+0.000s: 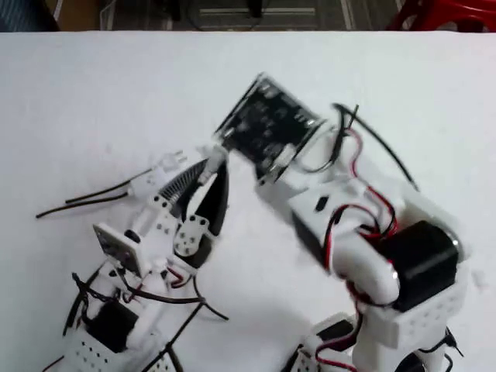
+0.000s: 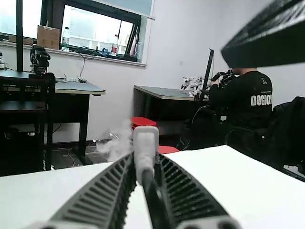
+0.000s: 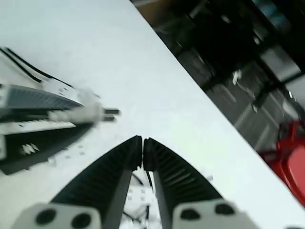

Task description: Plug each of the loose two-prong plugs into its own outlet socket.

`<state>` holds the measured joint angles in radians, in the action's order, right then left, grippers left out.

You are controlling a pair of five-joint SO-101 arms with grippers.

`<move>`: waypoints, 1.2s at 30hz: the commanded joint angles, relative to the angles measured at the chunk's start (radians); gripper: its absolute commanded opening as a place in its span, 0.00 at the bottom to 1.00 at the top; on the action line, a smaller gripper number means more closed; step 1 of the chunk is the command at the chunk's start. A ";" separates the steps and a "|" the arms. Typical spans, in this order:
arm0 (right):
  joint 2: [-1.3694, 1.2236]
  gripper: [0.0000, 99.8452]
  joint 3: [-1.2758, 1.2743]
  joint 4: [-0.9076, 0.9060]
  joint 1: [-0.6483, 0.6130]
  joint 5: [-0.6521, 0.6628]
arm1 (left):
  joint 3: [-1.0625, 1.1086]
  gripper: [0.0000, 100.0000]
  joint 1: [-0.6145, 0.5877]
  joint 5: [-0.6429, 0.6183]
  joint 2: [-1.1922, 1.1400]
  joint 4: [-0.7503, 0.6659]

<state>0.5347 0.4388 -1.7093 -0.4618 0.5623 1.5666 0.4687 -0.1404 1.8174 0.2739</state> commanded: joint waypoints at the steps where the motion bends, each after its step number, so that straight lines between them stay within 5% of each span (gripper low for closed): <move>1: 0.047 0.02 -0.075 -0.007 0.140 -0.005 | -0.044 0.02 0.004 -0.006 0.002 0.117; 13: 0.328 0.02 -0.651 -0.002 0.386 -0.005 | -0.195 0.02 -0.039 0.095 -0.077 0.310; 23: 0.464 0.02 -1.117 0.217 0.567 -0.006 | -0.674 0.02 -0.128 0.087 -0.881 0.442; 32: 0.489 0.02 -1.478 0.460 0.615 -0.124 | -1.085 0.02 -0.239 -0.121 -1.437 0.689; 36: 0.487 0.02 -1.544 0.533 0.611 -0.130 | -1.214 0.02 -0.236 -0.334 -1.546 0.818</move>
<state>1.0150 -1.0817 -1.2275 0.1458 0.4457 0.5155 0.2417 -0.2923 0.3659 0.9812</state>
